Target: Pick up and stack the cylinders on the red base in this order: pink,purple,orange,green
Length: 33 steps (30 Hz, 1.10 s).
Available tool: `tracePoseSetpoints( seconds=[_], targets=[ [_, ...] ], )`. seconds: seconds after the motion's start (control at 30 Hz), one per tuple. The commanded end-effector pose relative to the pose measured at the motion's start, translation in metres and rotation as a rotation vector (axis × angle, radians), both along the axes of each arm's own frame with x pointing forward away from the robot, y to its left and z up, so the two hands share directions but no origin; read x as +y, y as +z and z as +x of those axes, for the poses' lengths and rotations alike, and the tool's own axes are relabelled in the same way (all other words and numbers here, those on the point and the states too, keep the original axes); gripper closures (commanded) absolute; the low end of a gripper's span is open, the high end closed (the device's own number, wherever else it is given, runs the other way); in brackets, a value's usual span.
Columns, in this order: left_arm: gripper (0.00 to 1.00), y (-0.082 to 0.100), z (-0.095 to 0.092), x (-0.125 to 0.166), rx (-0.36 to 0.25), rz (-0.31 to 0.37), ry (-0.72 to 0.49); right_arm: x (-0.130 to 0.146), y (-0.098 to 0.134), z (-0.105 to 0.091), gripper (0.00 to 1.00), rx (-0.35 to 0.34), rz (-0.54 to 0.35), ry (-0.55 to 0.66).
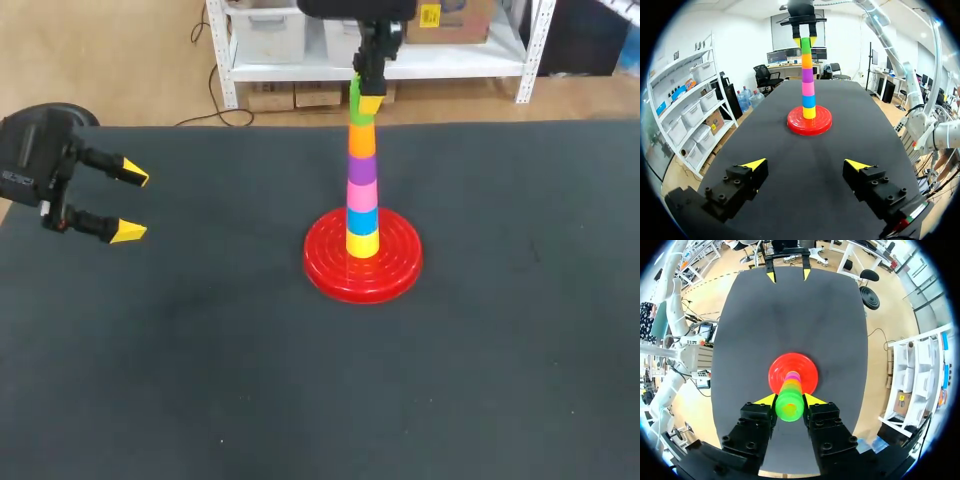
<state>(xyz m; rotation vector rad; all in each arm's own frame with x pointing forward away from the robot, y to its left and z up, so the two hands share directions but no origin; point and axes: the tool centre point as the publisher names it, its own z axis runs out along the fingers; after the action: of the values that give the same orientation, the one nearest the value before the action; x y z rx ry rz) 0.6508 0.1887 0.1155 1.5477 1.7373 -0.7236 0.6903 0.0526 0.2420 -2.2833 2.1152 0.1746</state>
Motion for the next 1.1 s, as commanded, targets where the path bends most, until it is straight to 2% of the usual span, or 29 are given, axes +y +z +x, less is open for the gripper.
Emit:
tracePoseSetpoints(
  seconds=[0.03,0.13,0.17,0.2,0.23,0.37,0.47,0.57,0.67,0.7,0.8,0.93,0.97,1.0,1.03,1.07,1.1],
  targets=[
    [0.00,-0.001,0.000,0.001,-0.004,-0.003,-0.001,0.001,-0.009,0.002,1.00,0.003,0.001,0.000],
    [0.00,-0.001,0.000,0.001,-0.004,-0.003,-0.001,0.001,-0.007,0.000,1.00,-0.008,0.004,-0.003],
    [0.00,-0.001,0.000,0.001,-0.004,-0.003,-0.001,0.000,-0.007,-0.001,0.78,-0.008,0.004,-0.004],
    [0.00,-0.001,0.000,0.001,-0.004,-0.003,-0.001,0.000,-0.006,-0.002,0.15,-0.017,0.003,-0.006],
    [0.00,-0.001,0.000,0.001,-0.004,-0.003,-0.001,0.000,-0.006,-0.004,0.00,-0.016,0.005,-0.007],
    [0.00,-0.001,0.000,0.001,-0.004,-0.003,-0.001,0.000,-0.003,-0.009,0.00,-0.031,0.017,-0.013],
    [0.00,-0.001,0.000,0.001,-0.004,-0.003,-0.001,-0.002,0.002,-0.010,0.00,-0.070,0.047,-0.029],
    [0.00,-0.001,0.000,0.001,-0.004,-0.003,-0.001,-0.005,0.012,-0.011,0.00,-0.132,0.101,-0.051],
    [0.00,-0.001,0.000,0.001,-0.004,-0.003,-0.001,-0.009,0.027,-0.013,0.00,-0.221,0.200,-0.084],
    [0.00,-0.001,0.000,0.001,-0.004,-0.003,-0.001,-0.012,0.034,-0.014,0.00,-0.271,0.250,-0.105],
    [0.00,-0.001,0.000,0.001,-0.004,-0.003,-0.001,-0.019,0.047,-0.019,0.00,-0.348,0.373,-0.133],
    [0.00,-0.001,0.000,0.001,-0.004,-0.003,-0.001,-0.032,0.062,-0.030,0.00,-0.445,0.643,-0.180],
    [0.00,-0.001,0.000,0.001,-0.004,-0.003,-0.001,-0.033,0.063,-0.032,0.00,-0.450,0.694,-0.192],
    [0.00,-0.001,0.000,0.001,-0.004,-0.003,-0.001,-0.037,0.063,-0.036,0.00,-0.438,0.808,-0.233],
    [0.00,-0.001,0.000,0.001,-0.004,-0.003,-0.001,-0.040,0.063,-0.036,0.00,-0.434,0.864,-0.265],
    [0.00,-0.001,0.000,0.001,-0.004,-0.003,-0.001,-0.044,0.064,-0.037,0.00,-0.406,0.979,-0.280],
    [0.00,-0.001,0.000,0.001,-0.004,-0.003,-0.001,-0.044,0.064,-0.037,0.00,-0.406,0.979,-0.280]
  ],
)
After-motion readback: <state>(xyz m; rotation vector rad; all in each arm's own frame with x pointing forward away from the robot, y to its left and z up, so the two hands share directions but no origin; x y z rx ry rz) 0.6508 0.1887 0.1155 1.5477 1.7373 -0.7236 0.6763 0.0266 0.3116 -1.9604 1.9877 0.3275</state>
